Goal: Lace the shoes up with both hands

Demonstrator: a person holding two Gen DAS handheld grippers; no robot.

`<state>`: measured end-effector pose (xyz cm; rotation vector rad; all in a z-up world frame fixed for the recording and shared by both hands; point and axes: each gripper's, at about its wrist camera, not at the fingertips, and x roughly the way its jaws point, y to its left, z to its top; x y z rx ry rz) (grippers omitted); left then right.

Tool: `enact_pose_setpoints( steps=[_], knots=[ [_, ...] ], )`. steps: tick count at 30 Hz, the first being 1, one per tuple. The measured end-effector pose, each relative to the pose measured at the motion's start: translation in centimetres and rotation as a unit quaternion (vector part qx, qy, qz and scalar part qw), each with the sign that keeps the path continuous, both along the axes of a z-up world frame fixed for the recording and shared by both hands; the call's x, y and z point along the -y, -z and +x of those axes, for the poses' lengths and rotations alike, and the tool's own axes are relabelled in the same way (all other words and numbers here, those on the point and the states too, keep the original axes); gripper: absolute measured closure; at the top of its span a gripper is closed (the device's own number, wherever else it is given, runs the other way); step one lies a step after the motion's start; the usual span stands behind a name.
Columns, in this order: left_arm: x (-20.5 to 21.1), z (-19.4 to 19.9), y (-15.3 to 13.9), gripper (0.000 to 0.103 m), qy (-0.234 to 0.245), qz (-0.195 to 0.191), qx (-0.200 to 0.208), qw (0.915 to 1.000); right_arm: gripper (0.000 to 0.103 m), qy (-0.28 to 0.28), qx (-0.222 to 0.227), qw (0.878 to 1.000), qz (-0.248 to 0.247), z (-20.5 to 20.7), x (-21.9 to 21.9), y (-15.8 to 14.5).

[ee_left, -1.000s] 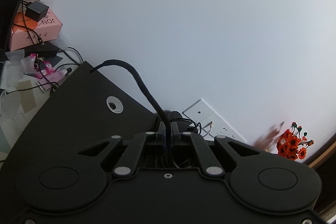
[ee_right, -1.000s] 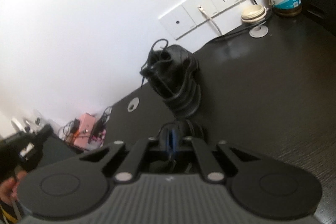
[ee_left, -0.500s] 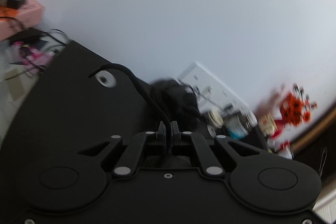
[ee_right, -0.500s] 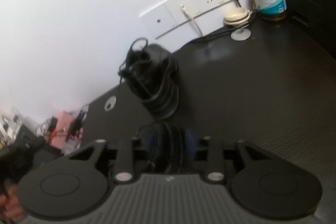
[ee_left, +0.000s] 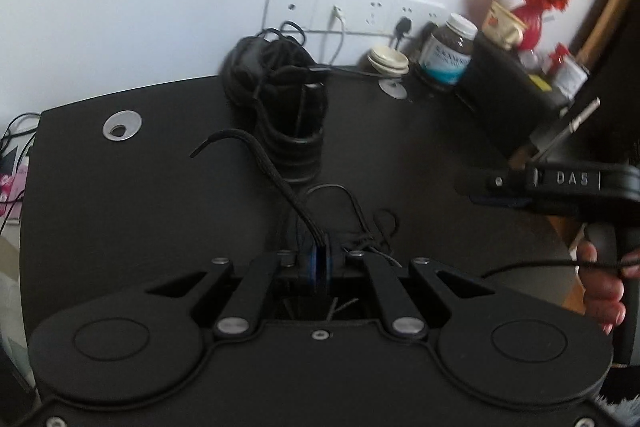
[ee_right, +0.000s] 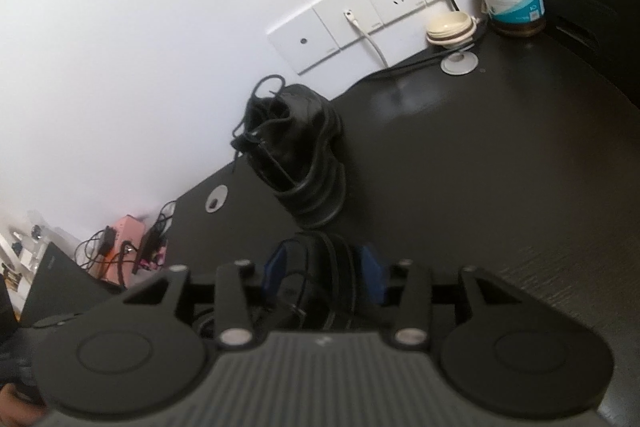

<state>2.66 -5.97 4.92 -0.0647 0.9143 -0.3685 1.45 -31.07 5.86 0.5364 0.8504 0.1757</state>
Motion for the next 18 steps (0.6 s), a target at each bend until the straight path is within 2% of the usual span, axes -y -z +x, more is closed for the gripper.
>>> enact_pose_setpoints(
  steps=[18],
  knots=[
    [2.2,-0.1,0.5,0.099,0.041,0.045,0.0,0.9981,0.057,-0.021,-0.014,1.0,-0.003,0.6,-0.6,0.3]
  ],
)
